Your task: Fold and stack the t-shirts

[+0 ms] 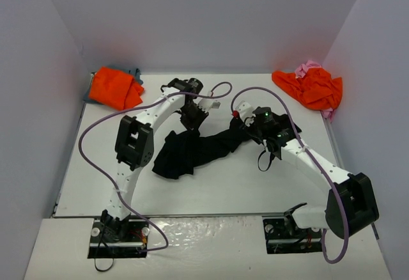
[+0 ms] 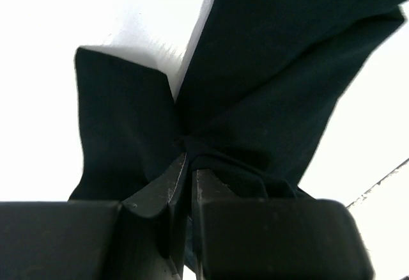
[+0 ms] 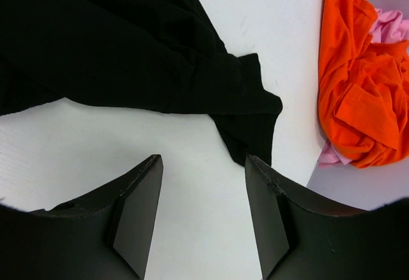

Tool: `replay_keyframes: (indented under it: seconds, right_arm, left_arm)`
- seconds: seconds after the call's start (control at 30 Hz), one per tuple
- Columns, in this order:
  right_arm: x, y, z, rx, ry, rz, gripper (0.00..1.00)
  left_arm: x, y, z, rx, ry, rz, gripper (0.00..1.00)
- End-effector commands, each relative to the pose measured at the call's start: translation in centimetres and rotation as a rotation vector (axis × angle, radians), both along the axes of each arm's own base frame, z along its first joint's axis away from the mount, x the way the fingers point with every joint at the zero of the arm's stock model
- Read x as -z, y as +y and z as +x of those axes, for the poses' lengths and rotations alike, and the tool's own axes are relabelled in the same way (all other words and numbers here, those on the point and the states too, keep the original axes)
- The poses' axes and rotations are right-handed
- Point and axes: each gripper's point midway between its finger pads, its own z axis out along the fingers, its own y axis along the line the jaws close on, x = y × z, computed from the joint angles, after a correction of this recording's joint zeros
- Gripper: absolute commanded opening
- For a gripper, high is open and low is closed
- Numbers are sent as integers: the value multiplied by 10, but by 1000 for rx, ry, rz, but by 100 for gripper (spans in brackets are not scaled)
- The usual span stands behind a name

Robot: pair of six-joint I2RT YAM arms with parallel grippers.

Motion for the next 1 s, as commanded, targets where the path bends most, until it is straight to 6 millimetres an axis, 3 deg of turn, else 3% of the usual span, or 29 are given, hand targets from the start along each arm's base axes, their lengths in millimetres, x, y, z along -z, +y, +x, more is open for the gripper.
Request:
replay_keyframes:
  seconds: [0.0, 0.07, 0.13, 0.23, 0.33, 0.37, 0.43, 0.47, 0.53, 0.6, 0.63, 0.83, 0.93, 0.97]
  right_arm:
    - [-16, -20, 16, 81, -79, 11, 46]
    - [-8, -22, 18, 95, -53, 11, 40]
    - [-1, -22, 20, 103, -26, -1, 42]
    - [1, -20, 24, 97, -15, -15, 32]
    - [-2, -17, 27, 95, -21, 5, 30]
    - [0, -16, 27, 97, -14, 9, 34]
    - [15, -15, 23, 86, 51, -6, 70]
    - [23, -15, 20, 78, 93, -21, 79]
    - [37, -11, 14, 53, 176, -28, 74]
    - [42, -5, 13, 28, 196, -11, 96]
    - [42, -3, 14, 21, 200, -2, 100]
    - [57, 11, 6, -45, 279, 44, 100]
    - [71, 5, 6, -9, 315, 13, 87]
    - [72, 4, 5, -14, 316, 3, 80]
  left_arm:
    - [-136, 4, 10, -12, -321, -154, 0]
    - [-189, 9, 8, -9, -439, -199, 0]
    - [-232, 17, 5, -18, -525, -226, 0]
    - [-299, 39, -1, -61, -682, -291, 0]
    - [-373, 81, -13, -151, -881, -387, 0]
    - [-391, 94, -19, -179, -928, -417, 0]
    - [-407, 112, -24, -217, -964, -441, 0]
    - [-413, 118, -27, -230, -981, -450, 0]
    - [-416, 124, -32, -232, -992, -457, 0]
    - [-417, 127, -35, -236, -1003, -454, 0]
    - [-418, 129, -35, -241, -1006, -459, 0]
    - [-417, 127, -34, -252, -975, -498, 0]
    - [-402, 108, -43, -186, -912, -495, 0]
    - [-406, 109, -45, -184, -927, -503, 0]
